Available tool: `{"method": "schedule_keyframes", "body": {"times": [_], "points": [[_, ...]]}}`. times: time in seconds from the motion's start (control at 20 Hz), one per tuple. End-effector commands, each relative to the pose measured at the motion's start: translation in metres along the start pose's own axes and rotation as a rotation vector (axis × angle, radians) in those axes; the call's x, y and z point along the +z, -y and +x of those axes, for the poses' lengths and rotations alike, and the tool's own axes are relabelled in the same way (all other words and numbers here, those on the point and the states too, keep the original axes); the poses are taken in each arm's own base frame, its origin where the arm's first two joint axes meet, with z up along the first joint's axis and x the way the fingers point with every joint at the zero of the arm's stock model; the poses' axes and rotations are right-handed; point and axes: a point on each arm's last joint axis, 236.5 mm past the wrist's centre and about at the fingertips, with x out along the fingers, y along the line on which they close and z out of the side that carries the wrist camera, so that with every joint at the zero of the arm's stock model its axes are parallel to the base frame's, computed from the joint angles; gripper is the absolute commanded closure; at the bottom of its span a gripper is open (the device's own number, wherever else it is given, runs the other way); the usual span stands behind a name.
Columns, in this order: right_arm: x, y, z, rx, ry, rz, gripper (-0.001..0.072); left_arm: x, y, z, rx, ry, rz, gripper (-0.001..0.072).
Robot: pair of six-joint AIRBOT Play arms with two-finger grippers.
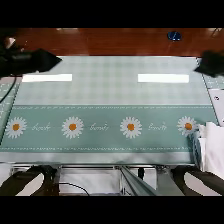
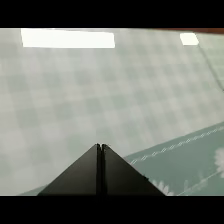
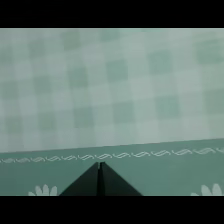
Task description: Fold the shirts.
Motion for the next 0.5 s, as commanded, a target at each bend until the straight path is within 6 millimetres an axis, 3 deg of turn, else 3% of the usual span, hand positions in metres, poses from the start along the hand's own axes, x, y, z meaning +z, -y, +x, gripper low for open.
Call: {"method": "schedule_keyframes", "body": {"times": [0.0, 0.1, 0.15, 0.45], "points": [[-0.041, -0.027, 0.088, -0.229, -0.081, -0.263, 0.0692, -0.059, -0.051, 0.032, 0.242, -0.195, 0.115, 0.0687], [-0.077, -0.001, 0.123, -0.298, -0.202, -0.167, 0.0692, -0.089, -0.076, 0.043, 0.297, -0.251, 0.098, 0.0686], [-0.086, 0.006, 0.132, -0.305, -0.238, -0.145, 0.0692, -0.093, -0.08, 0.046, 0.301, -0.255, 0.093, 0.0686], [-0.089, 0.012, 0.136, -0.321, -0.257, -0.148, 0.0691, -0.095, -0.082, 0.048, 0.302, -0.259, 0.091, 0.0686]]}}
